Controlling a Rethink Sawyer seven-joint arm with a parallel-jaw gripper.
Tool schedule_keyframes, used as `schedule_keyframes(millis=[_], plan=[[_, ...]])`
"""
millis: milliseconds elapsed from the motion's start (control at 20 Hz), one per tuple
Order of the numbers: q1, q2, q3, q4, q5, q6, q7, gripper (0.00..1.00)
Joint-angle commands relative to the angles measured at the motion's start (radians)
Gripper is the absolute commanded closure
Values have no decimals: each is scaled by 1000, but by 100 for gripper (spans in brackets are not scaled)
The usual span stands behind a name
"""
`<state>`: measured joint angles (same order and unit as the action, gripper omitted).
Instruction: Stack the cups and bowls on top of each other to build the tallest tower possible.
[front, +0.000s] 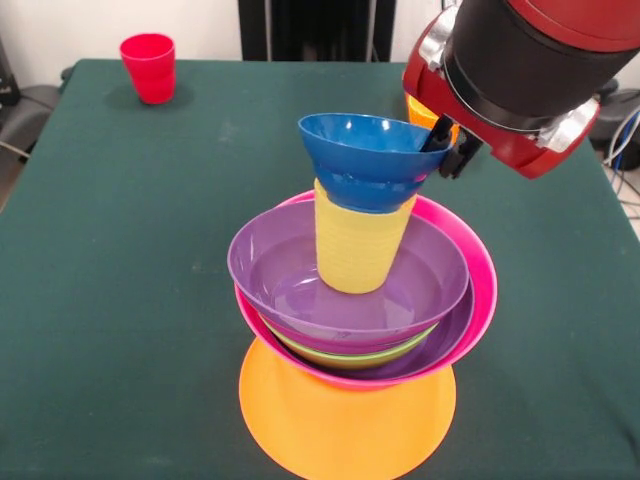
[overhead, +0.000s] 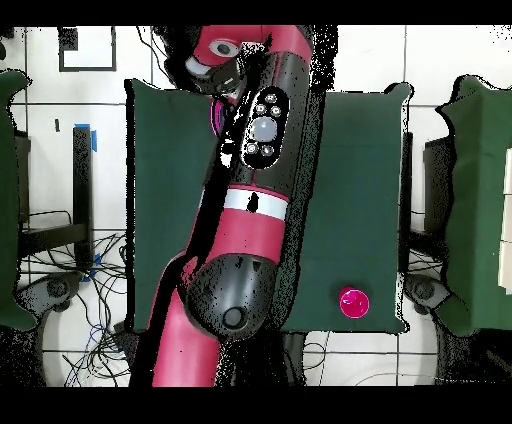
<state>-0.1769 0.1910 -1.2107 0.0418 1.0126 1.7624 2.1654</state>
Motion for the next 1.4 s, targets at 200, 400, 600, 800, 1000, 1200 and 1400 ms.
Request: schedule_keyframes(millis=[200,400,600,800,1000,1200,1400], plan=[[-24,12,-81,0,35,-69,-55,0],[-38,8,-166,-13,75,-19,-33,0],[-46,5,-211,-7,107,-4,-9,0],[-34,3,-196,14,112,-2,-1,0],[-27,4,-187,25,115,-7,13,0],[-26,4,-184,27,123,-17,17,0],[-17,3,-163,38,110,-40,17,0]])
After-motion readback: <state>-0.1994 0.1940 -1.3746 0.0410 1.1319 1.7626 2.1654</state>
